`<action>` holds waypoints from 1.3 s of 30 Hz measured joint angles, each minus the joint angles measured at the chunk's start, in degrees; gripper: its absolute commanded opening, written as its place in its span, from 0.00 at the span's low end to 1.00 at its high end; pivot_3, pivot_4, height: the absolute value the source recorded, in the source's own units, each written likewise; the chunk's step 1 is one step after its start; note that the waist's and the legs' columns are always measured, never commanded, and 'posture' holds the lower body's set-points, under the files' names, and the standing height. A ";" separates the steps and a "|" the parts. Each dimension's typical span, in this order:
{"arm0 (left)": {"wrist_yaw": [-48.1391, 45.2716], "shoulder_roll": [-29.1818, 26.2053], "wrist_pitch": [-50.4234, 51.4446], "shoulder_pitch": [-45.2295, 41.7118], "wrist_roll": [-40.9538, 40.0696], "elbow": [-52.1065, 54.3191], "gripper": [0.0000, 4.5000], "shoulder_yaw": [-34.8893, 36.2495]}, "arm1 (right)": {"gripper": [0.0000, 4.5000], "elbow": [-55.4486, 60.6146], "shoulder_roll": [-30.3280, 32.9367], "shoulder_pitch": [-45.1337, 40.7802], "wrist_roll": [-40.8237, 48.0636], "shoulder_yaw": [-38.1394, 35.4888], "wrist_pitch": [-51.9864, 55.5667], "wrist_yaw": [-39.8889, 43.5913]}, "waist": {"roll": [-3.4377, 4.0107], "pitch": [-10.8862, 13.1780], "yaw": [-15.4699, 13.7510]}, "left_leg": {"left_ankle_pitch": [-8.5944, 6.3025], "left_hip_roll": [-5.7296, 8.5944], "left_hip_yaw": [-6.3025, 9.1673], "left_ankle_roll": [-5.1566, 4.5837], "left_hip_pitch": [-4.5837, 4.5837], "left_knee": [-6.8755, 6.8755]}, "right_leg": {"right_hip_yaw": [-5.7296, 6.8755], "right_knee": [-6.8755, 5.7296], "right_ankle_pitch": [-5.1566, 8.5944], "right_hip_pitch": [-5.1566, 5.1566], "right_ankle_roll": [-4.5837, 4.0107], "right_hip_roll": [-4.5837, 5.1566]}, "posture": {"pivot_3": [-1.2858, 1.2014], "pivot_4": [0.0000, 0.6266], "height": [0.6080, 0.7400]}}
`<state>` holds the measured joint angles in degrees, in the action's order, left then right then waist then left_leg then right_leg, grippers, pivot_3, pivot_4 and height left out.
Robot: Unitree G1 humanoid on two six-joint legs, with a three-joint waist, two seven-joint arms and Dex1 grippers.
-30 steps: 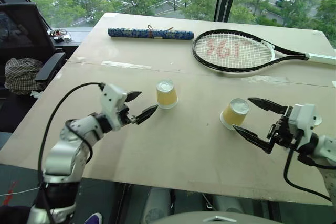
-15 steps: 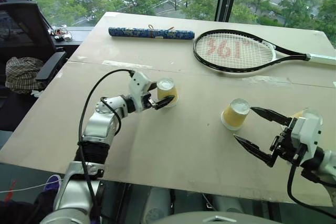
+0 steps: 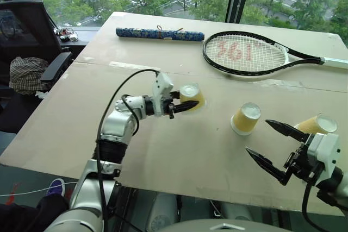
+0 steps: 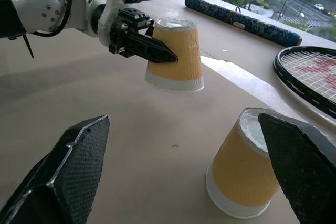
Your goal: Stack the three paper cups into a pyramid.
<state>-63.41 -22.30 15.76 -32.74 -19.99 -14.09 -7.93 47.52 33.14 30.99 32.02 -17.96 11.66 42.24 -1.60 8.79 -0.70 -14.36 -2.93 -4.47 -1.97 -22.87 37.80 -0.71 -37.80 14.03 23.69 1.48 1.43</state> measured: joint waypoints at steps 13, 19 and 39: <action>0.49 5.13 -1.29 -0.98 4.43 -0.17 0.48 -6.11 | 1.00 -5.00 -0.98 6.77 2.60 -9.58 -6.39 6.39 | 0.00 0.00 0.23 | 0.00 0.18 0.14 -0.01 0.03 0.04 | -0.01 -0.05 0.01 -0.03 -0.01 0.00 | 0.52 0.24 1.00; 0.63 5.42 -0.82 -1.51 5.19 -0.17 0.48 -6.25 | 1.00 -8.97 3.12 4.88 8.74 -14.66 -8.14 14.99 | 0.00 0.00 -0.10 | 0.00 0.21 0.29 -0.01 -0.05 0.05 | 0.00 -0.01 0.01 -0.05 0.00 0.00 | 0.52 0.24 1.00; 0.67 10.42 -7.34 -3.73 10.59 -7.81 0.66 -10.01 | 1.00 -7.54 1.44 7.87 7.48 -14.34 -7.56 13.57 | 0.02 -0.01 -0.10 | -0.01 0.23 0.29 -0.01 -0.04 0.12 | 0.02 -0.02 0.02 -0.11 -0.01 0.05 | 0.52 0.24 1.00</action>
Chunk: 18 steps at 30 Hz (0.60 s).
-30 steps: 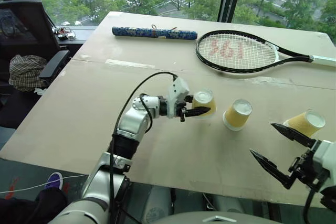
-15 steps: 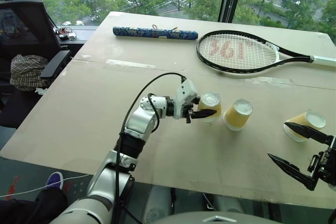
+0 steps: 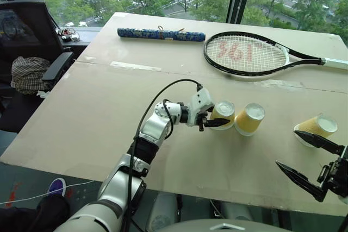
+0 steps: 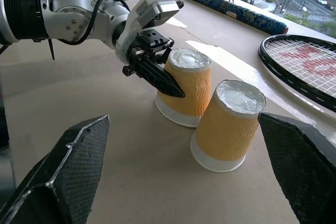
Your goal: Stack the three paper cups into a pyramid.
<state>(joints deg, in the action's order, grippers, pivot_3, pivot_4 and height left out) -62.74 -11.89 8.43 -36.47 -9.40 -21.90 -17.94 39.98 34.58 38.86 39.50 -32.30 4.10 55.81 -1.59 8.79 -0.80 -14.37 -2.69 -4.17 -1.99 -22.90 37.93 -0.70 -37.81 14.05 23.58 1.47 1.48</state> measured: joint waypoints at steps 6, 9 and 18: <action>-0.56 -0.73 2.26 1.18 -0.28 1.56 0.99 0.07 | 1.00 -0.15 -0.14 -1.78 -0.39 0.01 0.84 -1.96 | 0.00 0.00 0.22 | 0.00 -0.02 -0.01 0.00 0.00 0.00 | -0.01 -0.01 0.00 0.01 0.00 -0.01 | 0.52 0.24 1.00; 0.05 -1.89 4.46 3.27 -2.35 7.38 0.99 2.11 | 1.00 -0.32 -1.47 -4.83 -2.10 0.03 2.14 -7.40 | 0.02 0.00 0.16 | 0.00 -0.07 0.02 0.00 0.00 0.00 | -0.06 -0.04 0.00 0.01 -0.01 0.00 | 0.52 0.24 1.00; 0.14 -12.34 11.49 14.22 -11.26 27.56 0.99 11.18 | 1.00 -3.73 -1.53 -13.75 -13.14 -0.29 11.95 -25.99 | 0.10 -0.04 0.28 | 0.01 -0.28 -0.06 0.01 0.03 0.02 | -0.13 -0.04 0.03 0.00 -0.07 0.07 | 0.52 0.24 1.00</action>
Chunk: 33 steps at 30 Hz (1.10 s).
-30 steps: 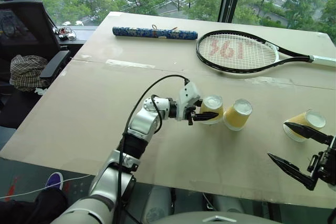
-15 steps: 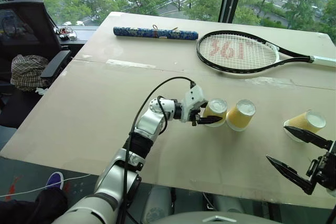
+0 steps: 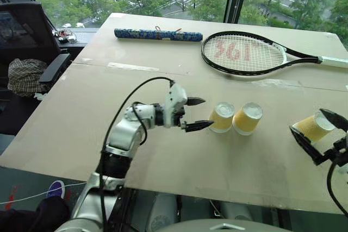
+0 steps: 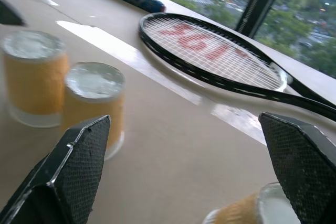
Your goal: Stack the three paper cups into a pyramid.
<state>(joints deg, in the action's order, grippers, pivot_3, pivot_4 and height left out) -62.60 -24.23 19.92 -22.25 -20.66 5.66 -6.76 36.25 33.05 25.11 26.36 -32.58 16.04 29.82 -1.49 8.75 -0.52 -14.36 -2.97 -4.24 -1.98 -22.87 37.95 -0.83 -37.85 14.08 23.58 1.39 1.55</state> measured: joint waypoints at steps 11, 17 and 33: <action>-12.58 -11.89 6.46 9.85 -19.70 14.54 0.99 7.76 | 1.00 -9.47 0.29 -9.25 -2.85 0.73 13.50 -9.03 | 0.11 -0.03 -0.12 | 0.00 -0.01 -0.06 -0.01 0.01 0.02 | -0.04 0.00 0.08 0.00 -0.12 -0.02 | 0.52 0.24 1.00; -10.73 -12.26 6.57 13.08 -21.01 18.17 0.99 8.08 | 1.00 -12.67 0.31 -12.26 -2.32 0.72 19.05 -9.71 | 0.12 -0.04 -0.13 | -0.01 -0.02 -0.04 -0.01 0.02 0.02 | -0.05 -0.01 0.08 0.00 -0.12 -0.06 | 0.52 0.24 1.00; 4.66 -8.26 6.81 22.04 -24.57 28.66 1.00 10.58 | 0.50 -12.18 5.63 -20.30 3.52 0.82 18.93 -0.18 | 0.23 -0.02 1.30 | -0.02 -0.08 -0.15 -0.03 0.08 0.00 | -0.16 -0.01 -0.01 0.02 0.06 -0.15 | 0.52 0.24 1.00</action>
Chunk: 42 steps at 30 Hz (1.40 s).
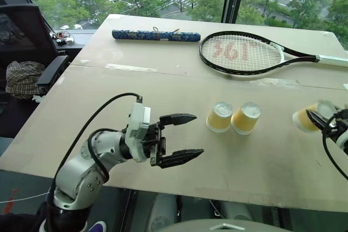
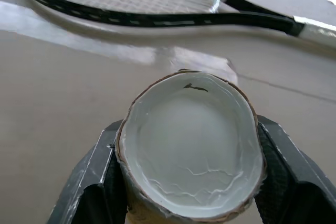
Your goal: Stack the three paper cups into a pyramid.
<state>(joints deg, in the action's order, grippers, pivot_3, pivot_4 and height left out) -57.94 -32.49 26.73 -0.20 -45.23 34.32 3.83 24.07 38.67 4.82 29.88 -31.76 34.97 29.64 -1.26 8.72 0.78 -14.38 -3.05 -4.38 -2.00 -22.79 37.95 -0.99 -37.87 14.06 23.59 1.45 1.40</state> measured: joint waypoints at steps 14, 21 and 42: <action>-3.75 -2.84 -3.54 9.84 -2.01 -6.21 1.00 9.90 | 0.50 10.12 9.81 -25.62 13.43 22.58 11.69 9.05 | -0.12 0.07 -0.77 | -0.01 0.00 -0.07 -0.01 -0.15 -0.18 | 0.09 0.22 0.10 0.14 -0.21 0.20 | 0.52 0.24 1.00; -1.98 -2.36 -4.41 13.41 -2.01 -4.78 1.00 9.92 | 0.50 6.00 12.11 -28.78 9.85 27.84 11.78 12.67 | -0.19 0.10 -0.60 | -0.02 -0.02 -0.07 -0.03 -0.15 -0.19 | 0.11 0.22 0.10 0.15 -0.21 0.40 | 0.52 0.24 1.00; 6.08 -2.19 -4.64 17.38 0.75 -2.83 1.00 9.75 | 0.98 7.68 12.44 -10.18 12.47 5.89 3.26 23.58 | -0.25 0.13 -1.30 | -0.04 -0.01 -0.06 -0.05 -0.17 -0.22 | 0.17 0.28 0.10 0.13 -0.18 0.31 | 0.52 0.24 1.00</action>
<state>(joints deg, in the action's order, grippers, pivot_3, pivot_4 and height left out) -51.86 -34.68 22.09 17.18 -44.48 31.50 13.57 31.76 51.12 -5.37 42.35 -25.87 38.23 53.23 -1.51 8.85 -0.52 -14.41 -3.06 -4.44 -2.05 -22.96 37.73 -0.82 -37.58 14.16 23.72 1.27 1.71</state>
